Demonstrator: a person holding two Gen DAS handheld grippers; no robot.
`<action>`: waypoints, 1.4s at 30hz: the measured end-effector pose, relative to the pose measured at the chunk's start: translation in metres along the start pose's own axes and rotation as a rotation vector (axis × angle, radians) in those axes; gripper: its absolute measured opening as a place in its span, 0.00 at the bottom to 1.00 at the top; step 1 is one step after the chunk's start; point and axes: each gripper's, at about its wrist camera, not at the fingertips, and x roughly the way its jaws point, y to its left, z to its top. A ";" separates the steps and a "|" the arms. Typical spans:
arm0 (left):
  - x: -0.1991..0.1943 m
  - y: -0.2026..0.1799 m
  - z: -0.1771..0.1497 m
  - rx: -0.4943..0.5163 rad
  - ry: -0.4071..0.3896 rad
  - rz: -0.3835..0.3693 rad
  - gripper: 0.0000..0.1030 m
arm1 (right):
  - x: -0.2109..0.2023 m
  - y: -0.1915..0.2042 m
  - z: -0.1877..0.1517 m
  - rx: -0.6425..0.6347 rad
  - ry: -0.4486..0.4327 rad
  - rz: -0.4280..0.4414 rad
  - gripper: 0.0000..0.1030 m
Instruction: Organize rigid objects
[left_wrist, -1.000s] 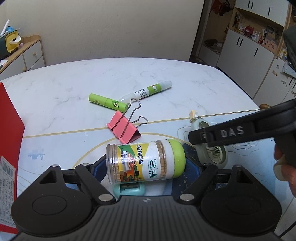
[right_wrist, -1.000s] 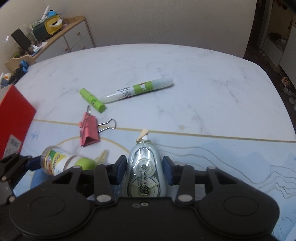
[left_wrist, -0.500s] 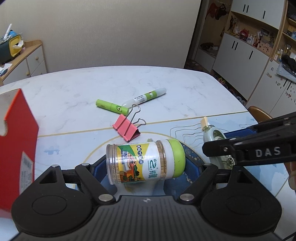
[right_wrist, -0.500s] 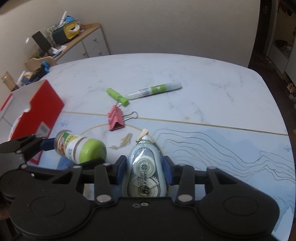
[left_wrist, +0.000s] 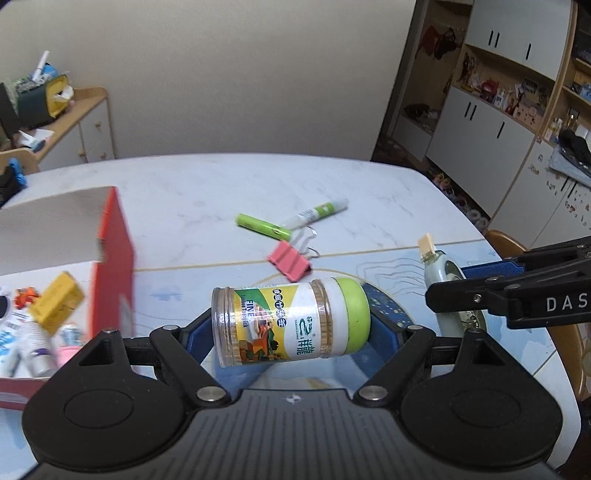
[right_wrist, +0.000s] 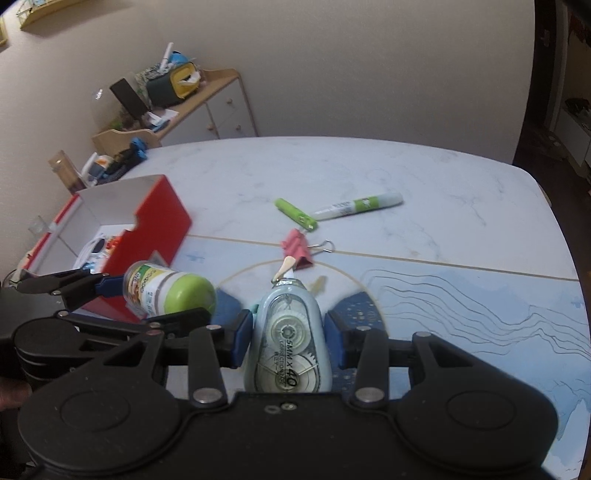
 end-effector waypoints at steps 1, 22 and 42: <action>-0.005 0.005 -0.001 -0.001 -0.005 0.008 0.82 | -0.002 0.004 0.000 -0.001 -0.003 0.005 0.41; -0.080 0.164 0.008 -0.115 -0.094 0.157 0.82 | 0.031 0.137 0.030 -0.096 -0.009 0.083 0.41; -0.049 0.282 0.036 -0.147 -0.059 0.246 0.82 | 0.117 0.250 0.068 -0.205 0.031 0.086 0.41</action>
